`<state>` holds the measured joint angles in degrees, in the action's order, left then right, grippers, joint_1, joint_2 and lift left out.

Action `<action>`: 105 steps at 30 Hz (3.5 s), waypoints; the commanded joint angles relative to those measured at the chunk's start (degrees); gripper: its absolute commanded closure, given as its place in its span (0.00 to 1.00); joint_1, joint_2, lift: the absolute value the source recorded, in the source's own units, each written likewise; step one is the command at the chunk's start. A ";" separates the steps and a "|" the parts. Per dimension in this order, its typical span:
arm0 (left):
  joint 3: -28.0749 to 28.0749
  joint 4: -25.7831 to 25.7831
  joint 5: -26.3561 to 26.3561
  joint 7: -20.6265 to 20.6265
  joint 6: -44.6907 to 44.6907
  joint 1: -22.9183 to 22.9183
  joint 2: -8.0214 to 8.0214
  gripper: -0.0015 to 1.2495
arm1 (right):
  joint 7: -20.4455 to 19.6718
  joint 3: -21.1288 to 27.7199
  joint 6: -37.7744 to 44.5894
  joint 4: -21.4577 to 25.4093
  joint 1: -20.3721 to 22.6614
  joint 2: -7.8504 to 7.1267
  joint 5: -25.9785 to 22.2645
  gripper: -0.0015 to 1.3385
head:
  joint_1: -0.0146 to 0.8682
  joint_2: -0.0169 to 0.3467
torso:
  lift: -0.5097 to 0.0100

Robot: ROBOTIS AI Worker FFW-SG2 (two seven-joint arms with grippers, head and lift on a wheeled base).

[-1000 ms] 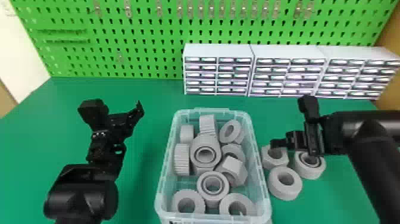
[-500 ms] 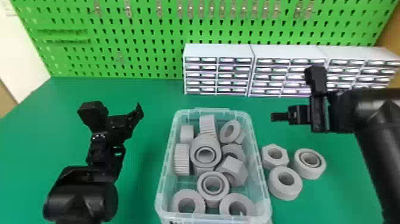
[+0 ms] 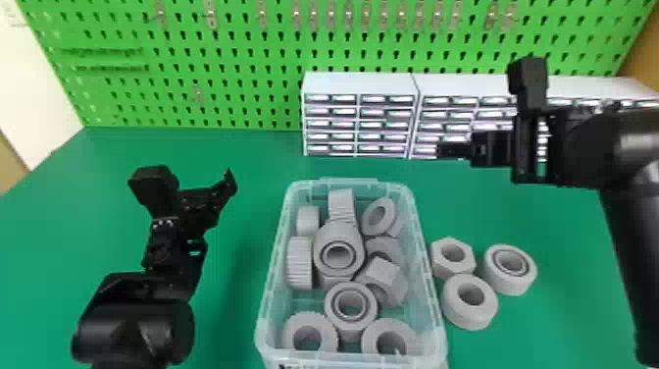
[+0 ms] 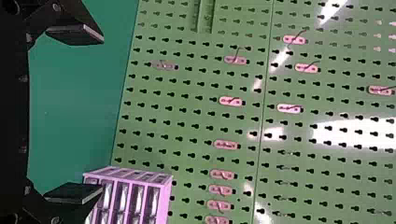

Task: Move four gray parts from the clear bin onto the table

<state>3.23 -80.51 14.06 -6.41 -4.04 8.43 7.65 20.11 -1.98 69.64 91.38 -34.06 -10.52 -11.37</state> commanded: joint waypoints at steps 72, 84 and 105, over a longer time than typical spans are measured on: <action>-1.03 0.00 -0.35 0.00 -0.26 -0.34 0.08 0.13 | 0.10 -26.32 12.80 -0.50 -8.57 -0.03 -15.61 0.41 | 0.80 0.24 | 0.88; -1.38 -0.08 -0.35 0.09 -0.26 -0.34 0.08 0.13 | 0.10 -27.81 16.75 -0.77 -9.89 0.23 -14.47 0.41 | 0.80 0.24 | 0.88; -1.12 -0.08 -0.35 0.09 -0.26 -0.08 0.08 0.13 | 0.10 -29.75 19.92 -6.04 -10.33 -0.65 -12.18 0.39 | 0.80 0.24 | 0.88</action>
<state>2.09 -80.60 13.71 -6.34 -4.31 8.35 7.74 20.21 -31.03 89.88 86.52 -44.49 -11.16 -23.56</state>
